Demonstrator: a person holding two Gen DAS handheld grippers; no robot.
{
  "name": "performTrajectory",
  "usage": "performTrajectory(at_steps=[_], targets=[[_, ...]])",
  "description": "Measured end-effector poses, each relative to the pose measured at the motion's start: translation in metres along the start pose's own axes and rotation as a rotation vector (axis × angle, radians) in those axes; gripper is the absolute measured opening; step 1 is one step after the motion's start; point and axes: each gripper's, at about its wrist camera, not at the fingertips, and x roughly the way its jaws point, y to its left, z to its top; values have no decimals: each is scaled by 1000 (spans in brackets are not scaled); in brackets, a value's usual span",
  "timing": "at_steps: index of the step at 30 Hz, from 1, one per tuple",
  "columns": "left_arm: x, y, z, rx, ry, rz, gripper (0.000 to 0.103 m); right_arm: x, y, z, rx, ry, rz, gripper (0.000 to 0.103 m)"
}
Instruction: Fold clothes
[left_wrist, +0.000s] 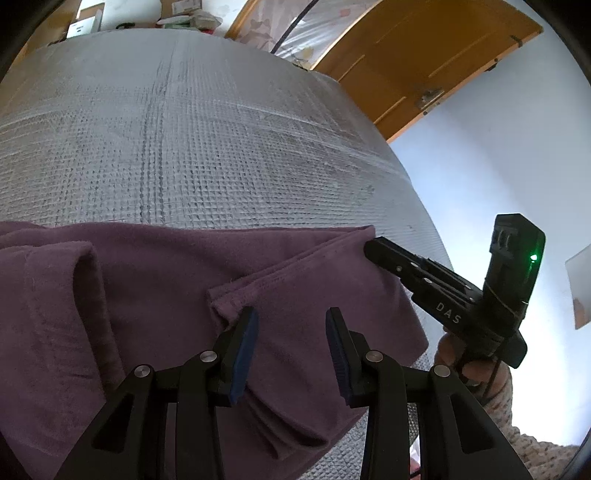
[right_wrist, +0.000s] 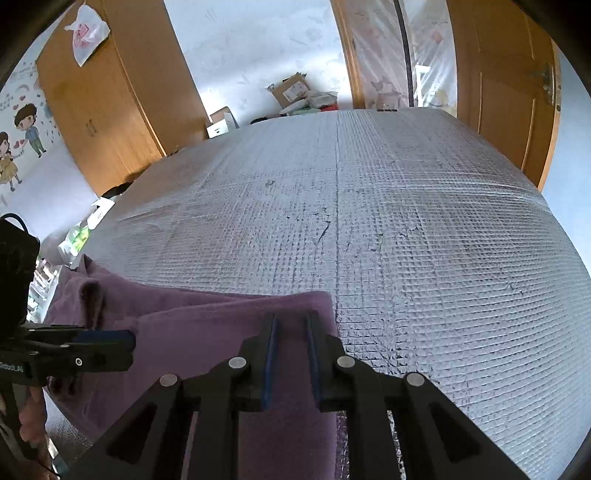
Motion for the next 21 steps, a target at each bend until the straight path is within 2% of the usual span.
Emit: performTrajectory(at_steps=[7,9,15,21], targets=[[-4,-18,-5,60,-17,26,40,-38,7,-20,-35,-37,26,15],[-5,-22,-11,85,-21,58,40,-49,9,-30,-40,-37,36,15],[-3,-32,-23,130,-42,131,40,-39,4,-54,-20,-6,22,15],[0,-41,-35,172,-63,200,40,-44,11,-53,-31,-6,-9,15]])
